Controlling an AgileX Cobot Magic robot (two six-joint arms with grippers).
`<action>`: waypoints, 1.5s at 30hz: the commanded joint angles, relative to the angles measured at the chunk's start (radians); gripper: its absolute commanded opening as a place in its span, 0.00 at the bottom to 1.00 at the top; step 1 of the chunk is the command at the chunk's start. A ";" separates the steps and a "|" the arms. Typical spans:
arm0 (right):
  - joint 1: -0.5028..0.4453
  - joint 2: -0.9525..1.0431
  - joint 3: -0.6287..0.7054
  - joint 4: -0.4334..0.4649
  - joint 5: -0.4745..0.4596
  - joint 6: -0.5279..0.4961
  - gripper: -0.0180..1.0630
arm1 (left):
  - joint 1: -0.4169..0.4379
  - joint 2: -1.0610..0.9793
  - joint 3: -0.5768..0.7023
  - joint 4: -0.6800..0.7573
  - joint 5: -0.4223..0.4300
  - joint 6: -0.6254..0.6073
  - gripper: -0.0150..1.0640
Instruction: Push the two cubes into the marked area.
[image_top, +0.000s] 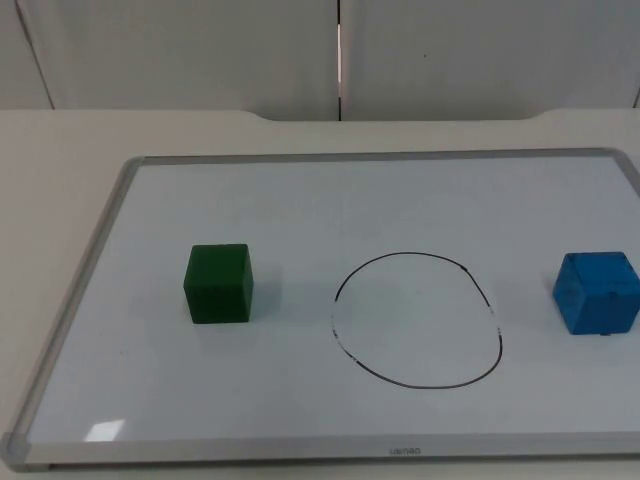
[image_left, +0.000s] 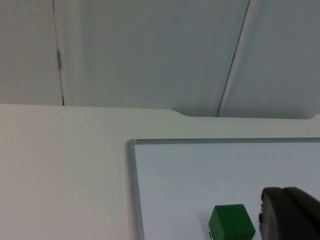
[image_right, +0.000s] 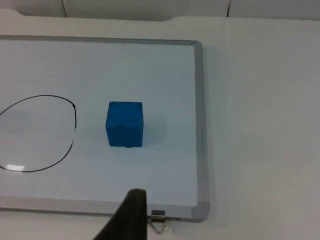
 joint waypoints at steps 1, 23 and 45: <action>0.021 -0.004 0.007 0.004 -0.003 0.000 0.99 | -0.002 0.024 -0.006 -0.055 -0.016 -0.001 0.01; 0.027 -0.004 0.007 0.006 -0.003 0.000 0.99 | -0.002 0.360 -0.006 -0.409 -0.140 0.366 0.01; 0.025 -0.004 0.007 0.005 -0.003 0.000 0.99 | -0.002 0.848 -0.006 -1.039 -0.185 0.972 0.01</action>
